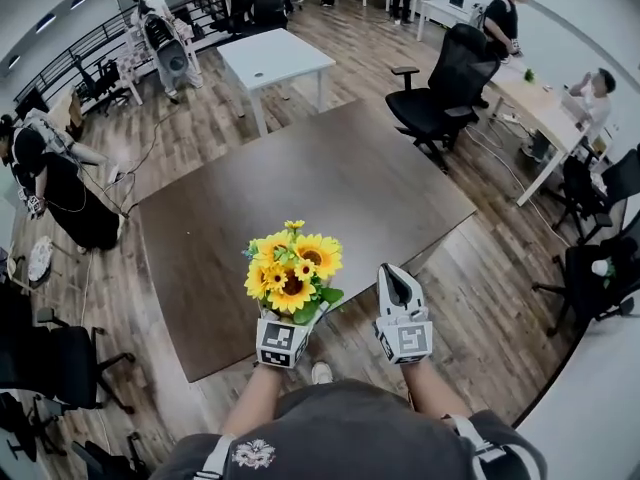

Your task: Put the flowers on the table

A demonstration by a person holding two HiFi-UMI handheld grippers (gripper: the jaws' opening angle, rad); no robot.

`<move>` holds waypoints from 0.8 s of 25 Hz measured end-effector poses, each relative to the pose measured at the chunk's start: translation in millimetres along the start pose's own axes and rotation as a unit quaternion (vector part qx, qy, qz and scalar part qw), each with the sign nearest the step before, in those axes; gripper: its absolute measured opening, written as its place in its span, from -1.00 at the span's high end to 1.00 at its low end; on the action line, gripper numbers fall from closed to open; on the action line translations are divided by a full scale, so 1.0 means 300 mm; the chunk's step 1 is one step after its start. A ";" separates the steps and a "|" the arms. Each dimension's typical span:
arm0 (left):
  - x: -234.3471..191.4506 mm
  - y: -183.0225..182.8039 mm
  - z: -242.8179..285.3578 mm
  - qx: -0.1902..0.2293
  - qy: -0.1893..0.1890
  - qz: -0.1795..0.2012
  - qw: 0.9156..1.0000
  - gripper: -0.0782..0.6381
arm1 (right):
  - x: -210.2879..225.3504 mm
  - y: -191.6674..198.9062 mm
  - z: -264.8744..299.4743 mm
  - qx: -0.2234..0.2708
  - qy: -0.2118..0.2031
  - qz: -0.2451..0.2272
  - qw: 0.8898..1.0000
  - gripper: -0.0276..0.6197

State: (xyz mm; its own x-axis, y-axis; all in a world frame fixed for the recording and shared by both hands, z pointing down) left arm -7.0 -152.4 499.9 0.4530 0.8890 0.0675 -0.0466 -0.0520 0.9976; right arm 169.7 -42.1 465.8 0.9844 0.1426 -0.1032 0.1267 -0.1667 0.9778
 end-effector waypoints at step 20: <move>-0.312 0.117 0.015 -0.021 -0.084 -0.020 0.996 -0.76 | -0.152 0.115 0.400 -0.028 -0.136 -0.007 0.990 0.84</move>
State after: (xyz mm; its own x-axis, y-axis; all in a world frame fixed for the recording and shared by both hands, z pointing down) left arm -46.9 -239.5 528.5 0.5983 0.8006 0.0332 -0.0613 0.0043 0.9981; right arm 143.7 -171.5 482.2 0.9801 -0.1247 -0.1545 0.1410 -0.1108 0.9838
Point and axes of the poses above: the fingertips, and each gripper's own axes: z forward along the fingers, x to its right, y out of its underside, the point moved 6 cm from there along -z, backward along the fingers, and after that the axes turned 5 degrees about x, right-handed, at the moved point
